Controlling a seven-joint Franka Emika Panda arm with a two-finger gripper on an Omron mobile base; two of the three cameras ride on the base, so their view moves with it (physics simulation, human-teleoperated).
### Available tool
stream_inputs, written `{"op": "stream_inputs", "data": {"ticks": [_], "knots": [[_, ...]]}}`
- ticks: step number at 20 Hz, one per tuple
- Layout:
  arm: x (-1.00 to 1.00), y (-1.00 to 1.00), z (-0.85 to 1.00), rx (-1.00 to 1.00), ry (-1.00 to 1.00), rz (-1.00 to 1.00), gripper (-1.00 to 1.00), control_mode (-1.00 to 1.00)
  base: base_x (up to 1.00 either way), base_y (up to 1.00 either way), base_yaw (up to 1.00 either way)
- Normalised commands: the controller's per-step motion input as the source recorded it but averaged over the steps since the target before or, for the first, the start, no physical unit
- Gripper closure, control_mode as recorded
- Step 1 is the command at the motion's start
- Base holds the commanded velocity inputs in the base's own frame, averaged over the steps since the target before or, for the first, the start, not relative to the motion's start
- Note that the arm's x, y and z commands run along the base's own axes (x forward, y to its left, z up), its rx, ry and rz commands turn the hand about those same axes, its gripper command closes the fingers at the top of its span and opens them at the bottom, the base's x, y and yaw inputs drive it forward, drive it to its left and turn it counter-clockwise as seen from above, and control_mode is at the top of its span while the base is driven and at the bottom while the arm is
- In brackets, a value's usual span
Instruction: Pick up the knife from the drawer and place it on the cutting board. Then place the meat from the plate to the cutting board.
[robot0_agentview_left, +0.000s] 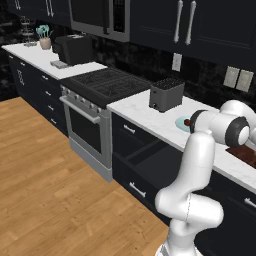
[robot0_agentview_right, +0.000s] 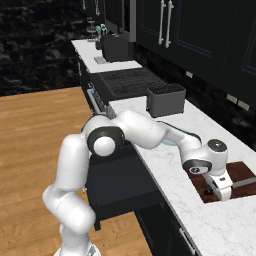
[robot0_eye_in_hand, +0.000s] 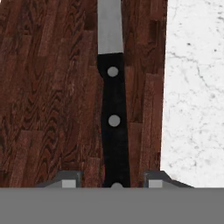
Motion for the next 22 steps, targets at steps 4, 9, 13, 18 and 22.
{"op": "stream_inputs", "data": {"ticks": [4,9,13,18,22], "knots": [[0.0,0.01,0.0,0.0,0.0,0.0,-1.0,-1.0,0.0,0.0,0.0],[0.0,0.02,0.03,0.0,-0.01,0.0,-1.0,-1.0,0.0,0.0,0.0],[0.0,0.4,0.32,-0.05,-0.06,0.06,-1.0,-1.0,0.0,0.0,0.0],[0.3,0.76,0.53,-0.02,-0.16,0.39,-1.0,-1.0,0.0,0.0,0.0],[0.69,0.76,0.27,0.0,-0.1,0.43,-1.0,-1.0,0.0,0.0,0.0]]}}
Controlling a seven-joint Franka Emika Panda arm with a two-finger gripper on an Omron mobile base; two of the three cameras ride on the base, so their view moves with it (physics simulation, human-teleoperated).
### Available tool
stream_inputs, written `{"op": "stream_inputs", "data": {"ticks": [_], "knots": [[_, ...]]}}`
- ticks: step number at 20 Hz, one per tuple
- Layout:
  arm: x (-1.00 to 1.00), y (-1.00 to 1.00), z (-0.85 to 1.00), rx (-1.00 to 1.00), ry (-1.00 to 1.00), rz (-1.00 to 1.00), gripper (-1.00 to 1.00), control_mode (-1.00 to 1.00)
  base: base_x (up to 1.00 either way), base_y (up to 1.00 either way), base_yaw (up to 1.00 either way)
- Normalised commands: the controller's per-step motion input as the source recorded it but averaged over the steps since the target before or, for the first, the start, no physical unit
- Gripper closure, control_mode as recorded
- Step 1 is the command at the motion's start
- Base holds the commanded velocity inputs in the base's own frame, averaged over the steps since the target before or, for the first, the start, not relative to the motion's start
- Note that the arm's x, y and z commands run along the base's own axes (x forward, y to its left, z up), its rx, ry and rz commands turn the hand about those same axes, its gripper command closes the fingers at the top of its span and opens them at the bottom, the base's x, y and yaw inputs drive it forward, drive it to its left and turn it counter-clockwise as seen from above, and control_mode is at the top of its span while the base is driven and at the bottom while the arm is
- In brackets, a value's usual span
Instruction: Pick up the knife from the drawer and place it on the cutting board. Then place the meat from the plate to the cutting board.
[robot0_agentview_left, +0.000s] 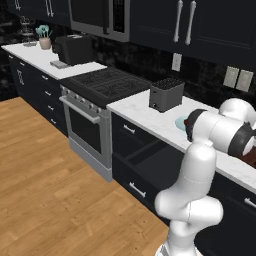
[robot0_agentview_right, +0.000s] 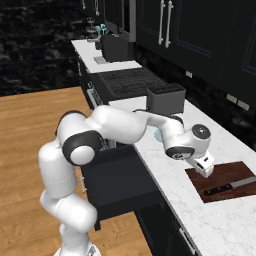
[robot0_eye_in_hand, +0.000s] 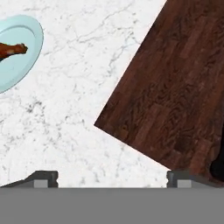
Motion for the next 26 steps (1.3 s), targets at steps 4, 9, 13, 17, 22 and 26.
{"op": "stream_inputs", "data": {"ticks": [4,9,13,17,22,26], "knots": [[0.74,0.39,0.15,-0.01,-0.17,0.37,-1.0,-1.0,0.0,0.0,0.0],[0.84,0.35,0.23,-0.05,-0.17,0.33,-1.0,-1.0,0.0,0.0,0.0],[0.91,0.02,0.28,-0.06,-0.01,0.32,-1.0,-1.0,0.0,0.0,0.0],[1.0,0.0,0.19,-0.1,0.12,0.21,-1.0,-1.0,0.0,0.0,0.0],[0.96,0.02,0.24,-0.07,0.14,0.23,-1.0,-1.0,0.0,0.0,0.0],[0.83,0.13,0.01,-0.04,0.16,0.33,-1.0,-1.0,0.0,0.0,0.0]]}}
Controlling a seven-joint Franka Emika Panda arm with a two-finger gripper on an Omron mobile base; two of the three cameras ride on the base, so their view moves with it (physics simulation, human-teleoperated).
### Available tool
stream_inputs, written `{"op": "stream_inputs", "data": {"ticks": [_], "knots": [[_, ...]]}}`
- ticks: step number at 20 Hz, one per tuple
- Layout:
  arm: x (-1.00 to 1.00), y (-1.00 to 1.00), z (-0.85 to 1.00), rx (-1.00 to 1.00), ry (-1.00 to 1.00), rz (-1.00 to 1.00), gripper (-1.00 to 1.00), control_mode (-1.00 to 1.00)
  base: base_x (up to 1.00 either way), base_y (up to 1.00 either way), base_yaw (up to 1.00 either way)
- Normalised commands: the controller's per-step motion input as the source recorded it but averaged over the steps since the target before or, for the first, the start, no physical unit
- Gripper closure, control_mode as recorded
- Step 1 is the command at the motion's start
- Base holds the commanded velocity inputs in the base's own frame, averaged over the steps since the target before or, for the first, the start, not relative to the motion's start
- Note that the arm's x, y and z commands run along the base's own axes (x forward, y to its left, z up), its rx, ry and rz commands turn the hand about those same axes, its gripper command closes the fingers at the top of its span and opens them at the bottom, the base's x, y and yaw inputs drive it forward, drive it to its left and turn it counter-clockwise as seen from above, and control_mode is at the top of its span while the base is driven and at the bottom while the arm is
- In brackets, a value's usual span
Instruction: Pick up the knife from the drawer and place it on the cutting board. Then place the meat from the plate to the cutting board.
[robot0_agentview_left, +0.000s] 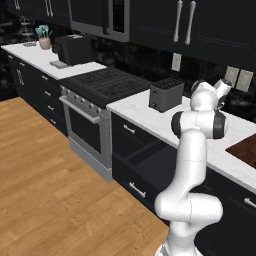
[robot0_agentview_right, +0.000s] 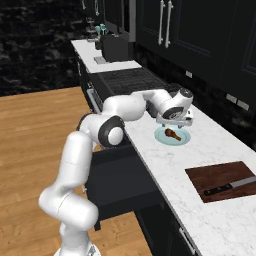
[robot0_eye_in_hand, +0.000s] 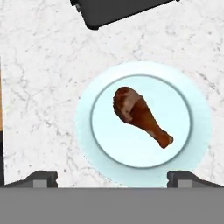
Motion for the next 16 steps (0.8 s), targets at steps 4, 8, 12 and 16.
{"op": "stream_inputs", "data": {"ticks": [4,8,12,16], "knots": [[0.56,0.2,-0.13,-0.13,0.25,0.22,-1.0,-1.0,0.0,0.0,0.0],[0.05,0.0,-0.3,-0.17,0.07,0.01,-1.0,-1.0,0.0,0.0,0.0],[-0.4,0.07,-0.47,-0.29,-0.06,0.0,-1.0,-1.0,0.0,0.0,0.0],[-0.26,0.43,-0.52,-0.3,-0.08,0.0,-1.0,-1.0,0.0,0.0,0.0]]}}
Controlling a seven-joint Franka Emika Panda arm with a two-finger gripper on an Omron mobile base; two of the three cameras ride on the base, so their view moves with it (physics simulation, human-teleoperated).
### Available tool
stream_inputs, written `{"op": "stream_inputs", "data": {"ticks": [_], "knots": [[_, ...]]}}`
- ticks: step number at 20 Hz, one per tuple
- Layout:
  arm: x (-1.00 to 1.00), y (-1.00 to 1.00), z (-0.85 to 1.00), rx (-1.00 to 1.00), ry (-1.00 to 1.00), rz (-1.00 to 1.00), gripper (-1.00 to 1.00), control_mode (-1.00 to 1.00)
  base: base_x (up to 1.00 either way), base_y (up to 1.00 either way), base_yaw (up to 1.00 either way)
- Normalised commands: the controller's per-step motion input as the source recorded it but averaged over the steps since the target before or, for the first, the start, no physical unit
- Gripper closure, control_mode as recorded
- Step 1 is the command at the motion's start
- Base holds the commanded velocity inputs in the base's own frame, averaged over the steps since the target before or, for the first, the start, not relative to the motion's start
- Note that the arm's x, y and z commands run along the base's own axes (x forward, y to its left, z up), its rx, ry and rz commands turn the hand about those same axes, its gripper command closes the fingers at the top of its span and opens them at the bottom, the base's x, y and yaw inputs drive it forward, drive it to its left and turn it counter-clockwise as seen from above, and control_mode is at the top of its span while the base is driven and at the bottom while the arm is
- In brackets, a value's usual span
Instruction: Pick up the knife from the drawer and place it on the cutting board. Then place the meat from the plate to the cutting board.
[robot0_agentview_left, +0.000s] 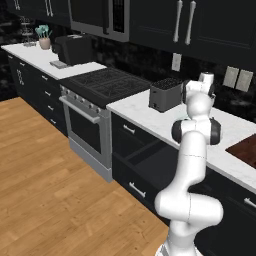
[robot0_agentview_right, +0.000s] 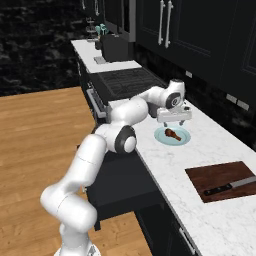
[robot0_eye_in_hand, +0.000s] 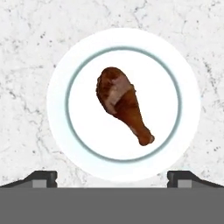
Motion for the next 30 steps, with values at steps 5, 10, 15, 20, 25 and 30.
{"op": "stream_inputs", "data": {"ticks": [5,10,15,20,25,30], "knots": [[0.0,0.1,-0.31,-0.24,-0.03,0.04,-1.0,-1.0,0.0,0.0,0.0],[0.01,-0.03,-0.34,-0.21,-0.19,0.08,-1.0,-1.0,0.0,0.0,0.0],[0.31,-0.07,0.0,-0.01,-0.01,0.06,-1.0,-1.0,0.0,0.0,0.0],[0.29,-0.07,0.0,0.07,0.0,0.01,-1.0,-1.0,0.0,0.0,0.0],[0.03,0.0,0.0,0.12,0.0,0.02,-1.0,-1.0,0.0,0.0,0.0],[0.0,0.0,0.0,0.09,0.0,0.02,-1.0,-1.0,0.0,0.0,0.0]]}}
